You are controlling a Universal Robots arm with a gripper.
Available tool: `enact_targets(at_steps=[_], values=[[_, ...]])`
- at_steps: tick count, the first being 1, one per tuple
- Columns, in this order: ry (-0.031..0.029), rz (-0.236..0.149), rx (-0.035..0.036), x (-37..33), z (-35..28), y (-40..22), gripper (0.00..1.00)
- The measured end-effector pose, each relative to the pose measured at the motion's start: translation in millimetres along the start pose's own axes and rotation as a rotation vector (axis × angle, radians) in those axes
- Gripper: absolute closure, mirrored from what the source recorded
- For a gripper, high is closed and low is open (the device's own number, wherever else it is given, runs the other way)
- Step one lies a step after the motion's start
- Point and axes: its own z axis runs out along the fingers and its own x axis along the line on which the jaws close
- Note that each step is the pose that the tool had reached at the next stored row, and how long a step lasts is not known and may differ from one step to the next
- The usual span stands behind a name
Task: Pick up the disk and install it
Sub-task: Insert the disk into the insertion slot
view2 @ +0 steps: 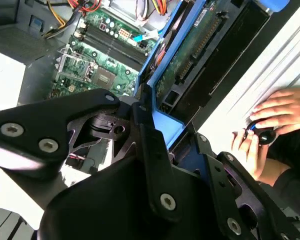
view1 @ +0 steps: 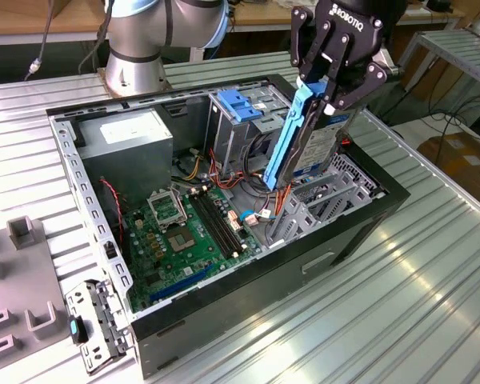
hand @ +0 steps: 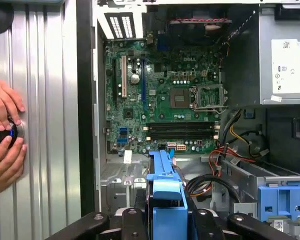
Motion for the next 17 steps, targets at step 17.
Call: enact_targets(at_steps=[17], values=[[0.0051,0.000,0.0001,16.8,10.6,-46.2,0.63]])
